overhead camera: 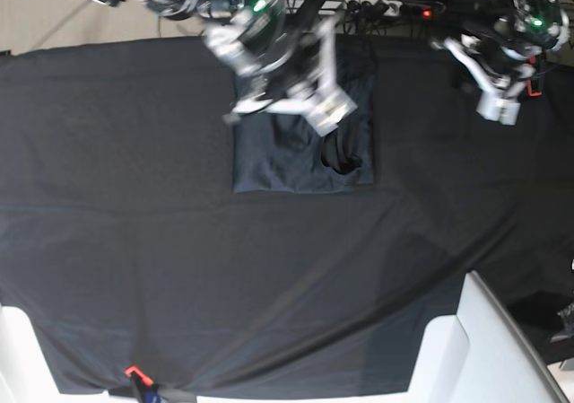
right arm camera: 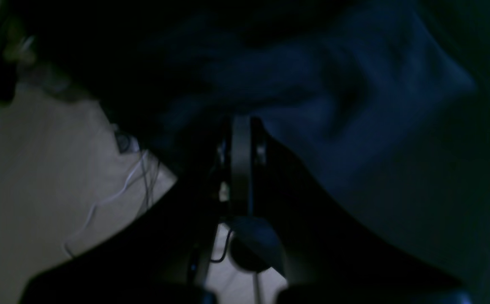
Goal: Fold the T-shirt properly
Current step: 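Raise the right gripper and move it beside the stack's edge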
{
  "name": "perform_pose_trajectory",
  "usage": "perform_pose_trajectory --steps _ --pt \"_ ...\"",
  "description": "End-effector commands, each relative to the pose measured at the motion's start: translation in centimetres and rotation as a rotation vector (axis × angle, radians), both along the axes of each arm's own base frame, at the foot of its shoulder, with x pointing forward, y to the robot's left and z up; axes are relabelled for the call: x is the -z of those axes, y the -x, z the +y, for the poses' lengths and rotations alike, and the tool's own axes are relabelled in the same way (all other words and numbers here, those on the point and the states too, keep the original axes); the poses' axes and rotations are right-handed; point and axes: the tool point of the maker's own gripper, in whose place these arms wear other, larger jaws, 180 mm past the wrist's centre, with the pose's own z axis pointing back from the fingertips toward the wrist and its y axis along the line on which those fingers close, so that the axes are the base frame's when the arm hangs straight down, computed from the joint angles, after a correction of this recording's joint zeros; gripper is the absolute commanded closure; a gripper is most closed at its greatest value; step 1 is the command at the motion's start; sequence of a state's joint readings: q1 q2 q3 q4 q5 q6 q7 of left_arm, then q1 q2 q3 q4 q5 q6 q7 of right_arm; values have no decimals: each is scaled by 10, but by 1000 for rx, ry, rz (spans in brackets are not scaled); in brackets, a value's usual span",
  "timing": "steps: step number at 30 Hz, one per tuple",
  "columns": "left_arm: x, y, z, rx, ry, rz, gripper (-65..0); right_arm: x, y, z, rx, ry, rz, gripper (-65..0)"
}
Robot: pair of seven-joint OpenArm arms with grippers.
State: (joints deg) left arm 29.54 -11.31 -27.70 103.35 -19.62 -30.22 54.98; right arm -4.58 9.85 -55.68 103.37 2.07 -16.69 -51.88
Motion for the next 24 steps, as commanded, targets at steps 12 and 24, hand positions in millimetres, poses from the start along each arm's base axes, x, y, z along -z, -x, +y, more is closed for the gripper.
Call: perform_pose_trajectory --steps 12,24 --pt "-12 12 -29 61 -26 154 0 10 -50 -105 182 23 37 -9" --pt "-51 -14 -95 78 469 -27 -244 81 -17 -126 217 58 227 -3"
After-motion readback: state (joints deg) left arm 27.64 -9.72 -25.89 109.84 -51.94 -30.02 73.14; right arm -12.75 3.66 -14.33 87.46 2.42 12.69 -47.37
